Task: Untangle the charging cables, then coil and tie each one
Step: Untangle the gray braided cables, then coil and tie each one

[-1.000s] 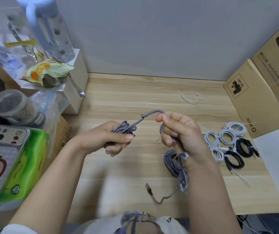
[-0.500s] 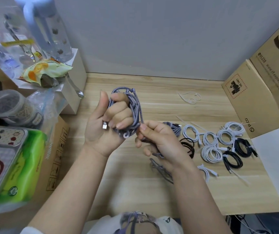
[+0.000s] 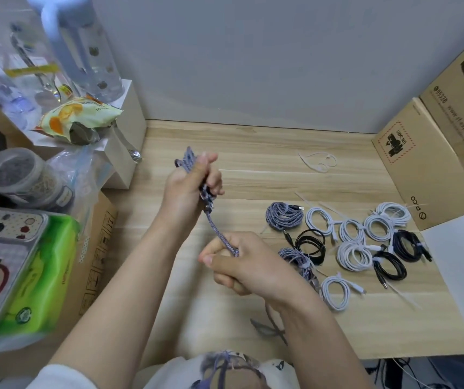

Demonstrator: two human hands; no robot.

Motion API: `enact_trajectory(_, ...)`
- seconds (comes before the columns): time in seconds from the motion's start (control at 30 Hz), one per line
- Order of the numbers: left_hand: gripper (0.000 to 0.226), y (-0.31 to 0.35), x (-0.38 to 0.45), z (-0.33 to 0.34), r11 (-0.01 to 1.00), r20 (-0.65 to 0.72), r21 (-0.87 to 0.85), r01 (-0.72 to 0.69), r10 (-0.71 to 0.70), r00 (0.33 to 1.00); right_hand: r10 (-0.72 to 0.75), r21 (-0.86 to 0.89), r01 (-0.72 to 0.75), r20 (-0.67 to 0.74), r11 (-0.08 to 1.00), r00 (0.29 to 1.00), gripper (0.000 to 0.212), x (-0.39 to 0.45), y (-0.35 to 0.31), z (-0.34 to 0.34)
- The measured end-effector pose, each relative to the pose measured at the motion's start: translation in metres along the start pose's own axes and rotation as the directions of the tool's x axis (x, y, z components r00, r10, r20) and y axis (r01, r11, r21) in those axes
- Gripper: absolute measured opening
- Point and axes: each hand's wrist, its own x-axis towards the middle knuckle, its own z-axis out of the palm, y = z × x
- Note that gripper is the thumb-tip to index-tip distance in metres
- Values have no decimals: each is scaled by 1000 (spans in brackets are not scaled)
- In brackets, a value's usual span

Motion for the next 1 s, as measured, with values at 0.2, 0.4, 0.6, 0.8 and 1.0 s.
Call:
enact_trajectory(0.2,28,3,-11,-5,852,288,522,-39,-134,948,-94,-258,55,-140,965,986,31,-7,-9,-8)
enact_trajectory(0.4,43,16,-19,-1,799,474,601,9,-366,801,-245,-337,153,-252,929,936,13,-16,-16,-20)
enact_trajectory(0.6,64,16,-23,-10,758,599,640,130,-597,534,-346,-164,305,-482,938,805,24,-17,-21,-27)
enact_trajectory(0.8,32,16,-21,-28,820,799,429,378,-540,266,-352,21,410,-474,912,807,34,-11,-20,-31)
enact_trajectory(1.0,19,18,-18,-27,834,958,194,516,-274,82,-353,181,435,-360,882,864,20,-9,-15,-36)
